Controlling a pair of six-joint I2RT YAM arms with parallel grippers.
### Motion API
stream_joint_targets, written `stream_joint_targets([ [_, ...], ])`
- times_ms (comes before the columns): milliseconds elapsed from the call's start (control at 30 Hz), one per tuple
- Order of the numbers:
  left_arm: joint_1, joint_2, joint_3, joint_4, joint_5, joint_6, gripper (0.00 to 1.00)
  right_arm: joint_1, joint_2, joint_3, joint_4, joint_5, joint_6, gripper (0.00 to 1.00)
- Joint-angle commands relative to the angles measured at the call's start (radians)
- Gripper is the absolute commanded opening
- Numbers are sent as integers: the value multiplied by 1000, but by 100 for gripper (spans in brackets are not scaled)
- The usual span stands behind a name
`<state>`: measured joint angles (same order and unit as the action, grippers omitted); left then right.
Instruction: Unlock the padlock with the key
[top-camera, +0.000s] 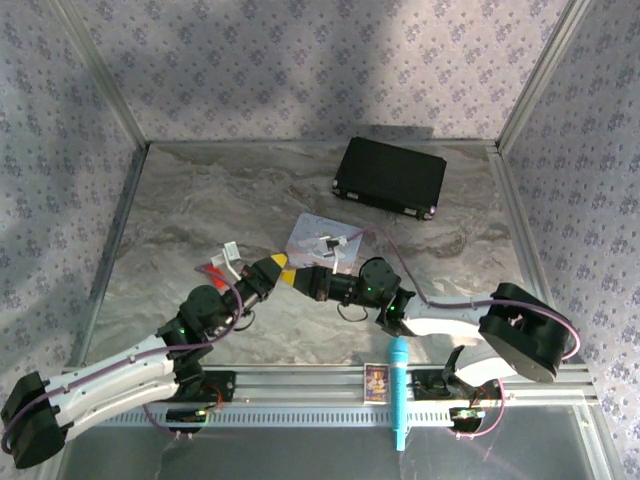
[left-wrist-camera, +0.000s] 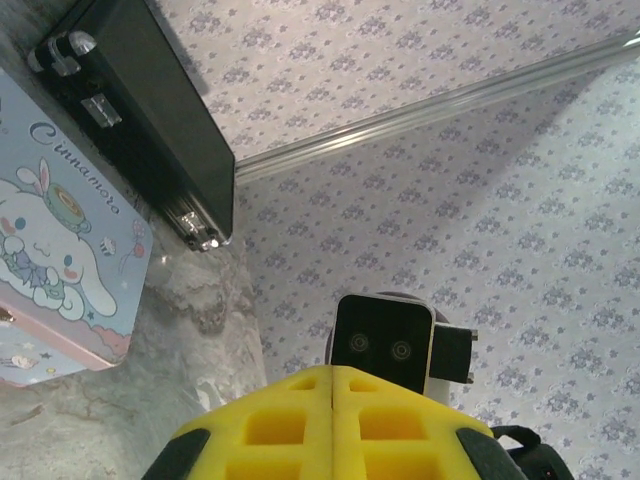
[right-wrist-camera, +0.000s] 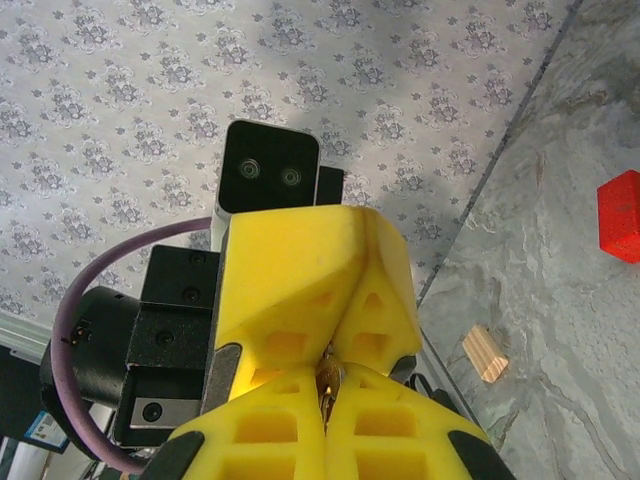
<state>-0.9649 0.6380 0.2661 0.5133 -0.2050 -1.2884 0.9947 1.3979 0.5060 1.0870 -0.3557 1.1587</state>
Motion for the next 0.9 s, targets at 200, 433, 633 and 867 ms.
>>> stream_joint_targets([
  [200, -1, -108, 47, -159, -45, 24, 63, -16, -131, -60, -107, 26, -84, 0],
  [433, -1, -22, 57, -84, 27, 29, 53, -18, -157, -47, -154, 12, -99, 0],
  [633, -2, 11, 71, -72, 54, 38, 43, -18, -158, -55, -163, 19, -103, 0],
  [867, -2, 20, 69, -80, 51, 32, 23, -25, -182, -72, -202, 37, -114, 0],
])
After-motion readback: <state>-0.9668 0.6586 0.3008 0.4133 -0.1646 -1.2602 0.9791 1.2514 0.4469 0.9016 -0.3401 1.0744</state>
